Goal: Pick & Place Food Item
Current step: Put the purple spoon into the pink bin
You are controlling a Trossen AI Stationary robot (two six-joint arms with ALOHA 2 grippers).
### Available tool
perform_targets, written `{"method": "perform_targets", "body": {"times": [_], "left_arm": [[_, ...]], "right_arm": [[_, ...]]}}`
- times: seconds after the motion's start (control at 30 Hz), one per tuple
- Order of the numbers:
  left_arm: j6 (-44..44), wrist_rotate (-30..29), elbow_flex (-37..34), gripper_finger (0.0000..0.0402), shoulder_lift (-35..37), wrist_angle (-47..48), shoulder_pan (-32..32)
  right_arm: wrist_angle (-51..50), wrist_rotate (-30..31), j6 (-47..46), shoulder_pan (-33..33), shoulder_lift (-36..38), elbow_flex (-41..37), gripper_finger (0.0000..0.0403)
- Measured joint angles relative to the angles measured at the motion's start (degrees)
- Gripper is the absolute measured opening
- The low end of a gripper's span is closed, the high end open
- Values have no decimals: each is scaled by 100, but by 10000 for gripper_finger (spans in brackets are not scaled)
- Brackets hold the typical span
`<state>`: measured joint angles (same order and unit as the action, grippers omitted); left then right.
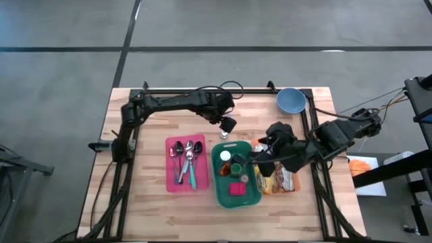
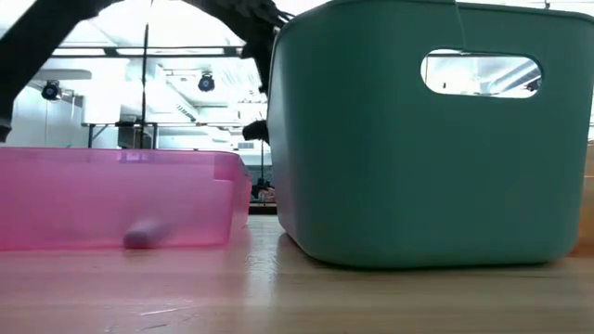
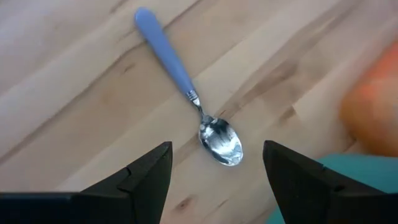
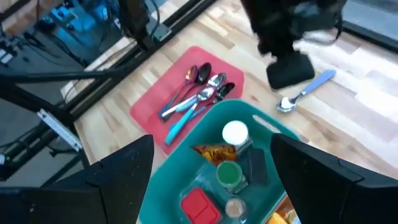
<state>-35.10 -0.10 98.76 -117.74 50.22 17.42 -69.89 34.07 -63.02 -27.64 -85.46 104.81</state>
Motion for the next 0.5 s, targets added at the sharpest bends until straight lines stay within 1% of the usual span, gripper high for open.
{"method": "perform_targets", "body": {"times": [0.1, 0.3, 0.5], "left_arm": [[-127, 38, 263, 251, -297, 217, 60], [-115, 59, 899, 251, -796, 391, 117], [-237, 238, 1242, 251, -1323, 612, 161]], "right_arm": [[-2, 69, 7, 18, 51, 0, 319], [-12, 67, 149, 46, 58, 0, 319], [-8, 64, 149, 42, 61, 0, 319]]}}
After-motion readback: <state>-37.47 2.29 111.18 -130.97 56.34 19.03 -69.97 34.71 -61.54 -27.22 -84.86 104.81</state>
